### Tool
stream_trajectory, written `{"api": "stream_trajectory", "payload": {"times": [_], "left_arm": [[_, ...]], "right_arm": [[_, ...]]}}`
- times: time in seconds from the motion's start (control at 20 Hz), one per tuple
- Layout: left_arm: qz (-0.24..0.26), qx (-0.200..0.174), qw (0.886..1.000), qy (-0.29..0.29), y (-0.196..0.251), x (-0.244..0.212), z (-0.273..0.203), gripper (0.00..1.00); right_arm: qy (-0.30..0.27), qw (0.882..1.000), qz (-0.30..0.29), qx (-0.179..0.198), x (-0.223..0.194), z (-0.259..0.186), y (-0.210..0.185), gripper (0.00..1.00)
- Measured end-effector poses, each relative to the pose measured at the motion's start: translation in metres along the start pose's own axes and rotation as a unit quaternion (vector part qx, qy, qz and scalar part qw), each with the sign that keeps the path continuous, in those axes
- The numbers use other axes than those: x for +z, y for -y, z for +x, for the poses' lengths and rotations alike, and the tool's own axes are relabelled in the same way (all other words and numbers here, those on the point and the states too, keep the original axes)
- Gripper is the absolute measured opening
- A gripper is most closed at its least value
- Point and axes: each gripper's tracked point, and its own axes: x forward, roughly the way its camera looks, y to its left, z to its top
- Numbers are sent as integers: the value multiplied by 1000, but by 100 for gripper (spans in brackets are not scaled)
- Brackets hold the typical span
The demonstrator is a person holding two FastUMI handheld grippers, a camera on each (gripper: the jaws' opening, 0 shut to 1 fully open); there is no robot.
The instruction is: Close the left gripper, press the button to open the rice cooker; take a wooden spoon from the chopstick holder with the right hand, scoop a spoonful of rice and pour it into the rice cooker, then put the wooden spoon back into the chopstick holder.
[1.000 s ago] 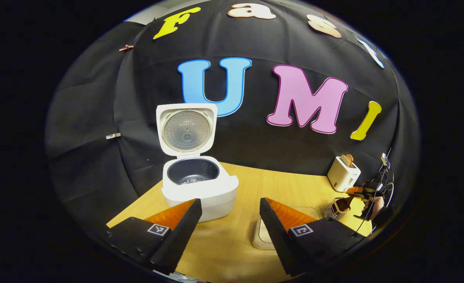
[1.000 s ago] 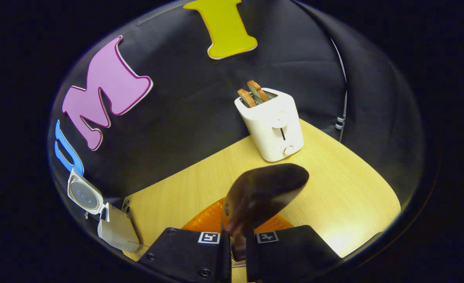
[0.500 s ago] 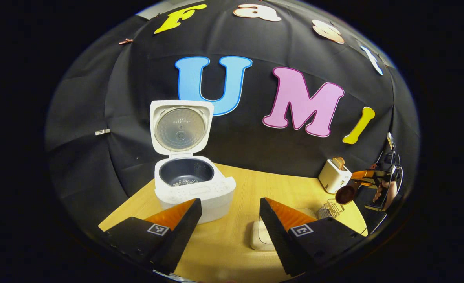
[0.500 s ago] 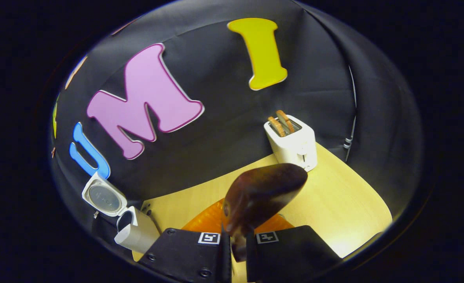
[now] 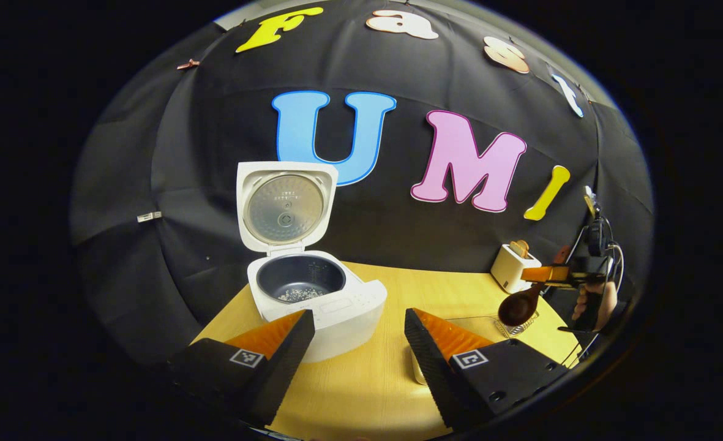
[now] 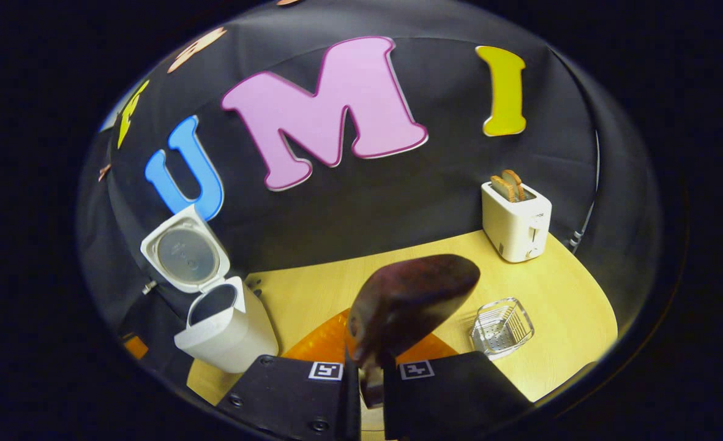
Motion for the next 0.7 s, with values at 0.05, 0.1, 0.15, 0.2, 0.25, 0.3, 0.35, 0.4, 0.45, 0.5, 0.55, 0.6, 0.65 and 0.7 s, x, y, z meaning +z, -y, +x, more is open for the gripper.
{"api": "stream_trajectory", "payload": {"times": [0.05, 0.1, 0.15, 0.2, 0.25, 0.3, 0.35, 0.4, 0.45, 0.5, 0.55, 0.6, 0.65, 0.7], "left_arm": [[-5, -6, 1000, -5, -4, -4, 1, 96], [-9, -12, 1000, -10, -8, -8, 3, 96], [-11, -17, 1000, -14, -12, -12, 4, 96], [-12, -23, 999, -19, -15, -17, 7, 96], [-12, -26, 999, -24, -18, -23, 10, 96], [-12, -29, 999, -29, -21, -28, 12, 96], [-13, -31, 999, -35, -25, -34, 15, 96], [-15, -32, 999, -38, -29, -37, 16, 96], [-17, -33, 998, -40, -32, -39, 18, 96], [-20, -33, 998, -42, -35, -40, 18, 96], [-23, -33, 998, -44, -38, -42, 17, 96], [-25, -33, 998, -45, -41, -42, 16, 92], [-26, -32, 998, -46, -44, -44, 17, 96], [-27, -31, 998, -46, -47, -44, 16, 96]], "right_arm": [[-2, 1000, -11, -5, -10, 5, -5, 18], [-4, 1000, -17, -9, -21, 9, -8, 18], [-4, 1000, -20, -15, -32, 13, -11, 18], [-3, 1000, -19, -19, -40, 19, -13, 19], [-4, 1000, -16, -25, -50, 23, -13, 19], [-5, 999, -16, -32, -59, 29, -11, 19], [-6, 999, -19, -42, -68, 35, -7, 19], [-9, 998, -21, -50, -76, 39, -4, 19], [-9, 998, -23, -58, -82, 44, -1, 19], [-4, 998, -24, -65, -85, 48, 1, 18], [-2, 997, -26, -68, -87, 53, 0, 19], [-5, 997, -25, -69, -91, 56, -2, 19], [-8, 997, -21, -69, -94, 58, -7, 19], [-10, 997, -18, -69, -96, 59, -11, 19]]}}
